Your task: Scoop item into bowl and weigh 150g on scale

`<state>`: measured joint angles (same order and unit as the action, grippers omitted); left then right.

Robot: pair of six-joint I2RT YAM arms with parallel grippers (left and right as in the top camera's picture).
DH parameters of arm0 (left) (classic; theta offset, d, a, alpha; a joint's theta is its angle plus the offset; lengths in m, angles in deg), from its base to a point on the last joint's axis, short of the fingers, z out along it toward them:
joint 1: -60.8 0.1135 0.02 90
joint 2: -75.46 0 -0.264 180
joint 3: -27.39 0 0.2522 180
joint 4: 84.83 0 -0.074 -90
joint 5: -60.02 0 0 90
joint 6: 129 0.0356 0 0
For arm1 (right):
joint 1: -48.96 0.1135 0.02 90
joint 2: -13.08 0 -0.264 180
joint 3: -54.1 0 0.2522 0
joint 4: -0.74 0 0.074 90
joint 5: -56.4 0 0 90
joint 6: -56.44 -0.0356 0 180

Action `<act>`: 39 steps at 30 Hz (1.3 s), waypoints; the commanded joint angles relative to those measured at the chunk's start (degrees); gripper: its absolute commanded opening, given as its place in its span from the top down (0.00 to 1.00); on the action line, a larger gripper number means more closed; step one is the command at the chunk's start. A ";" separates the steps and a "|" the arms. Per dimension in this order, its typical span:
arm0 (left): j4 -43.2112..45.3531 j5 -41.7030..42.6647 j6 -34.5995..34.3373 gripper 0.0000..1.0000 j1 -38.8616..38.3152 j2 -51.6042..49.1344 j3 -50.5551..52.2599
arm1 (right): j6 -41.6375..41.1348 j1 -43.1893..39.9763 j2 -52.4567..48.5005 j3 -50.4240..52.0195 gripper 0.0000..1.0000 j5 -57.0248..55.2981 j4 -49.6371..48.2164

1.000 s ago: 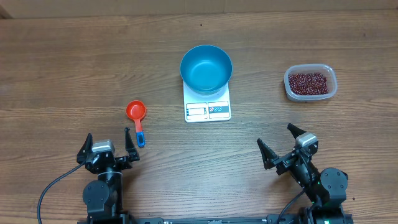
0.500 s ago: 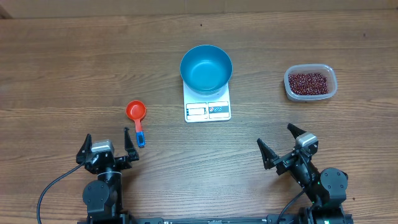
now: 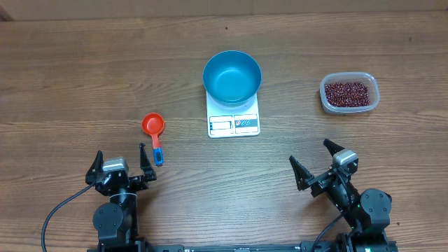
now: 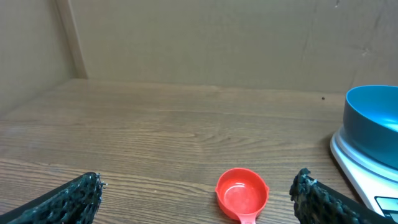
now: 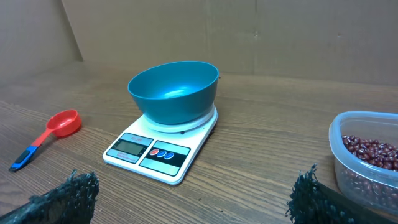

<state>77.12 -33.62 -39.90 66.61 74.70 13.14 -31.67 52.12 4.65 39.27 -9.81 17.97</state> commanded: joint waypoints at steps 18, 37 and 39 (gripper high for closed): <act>-0.42 2.82 0.48 0.00 -0.22 0.39 0.04 | -0.20 0.42 -0.11 0.59 0.00 0.26 -0.33; -12.26 3.26 1.09 0.01 -0.22 -5.44 -12.66 | -0.20 0.42 -0.11 0.59 0.00 0.26 -0.33; -12.28 3.26 0.90 0.00 -0.22 -9.05 -14.43 | -0.20 0.42 -0.11 0.59 0.00 0.26 -0.33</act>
<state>64.88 -30.87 -39.90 66.61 69.76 1.97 -31.69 52.12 4.65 39.27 -9.81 17.94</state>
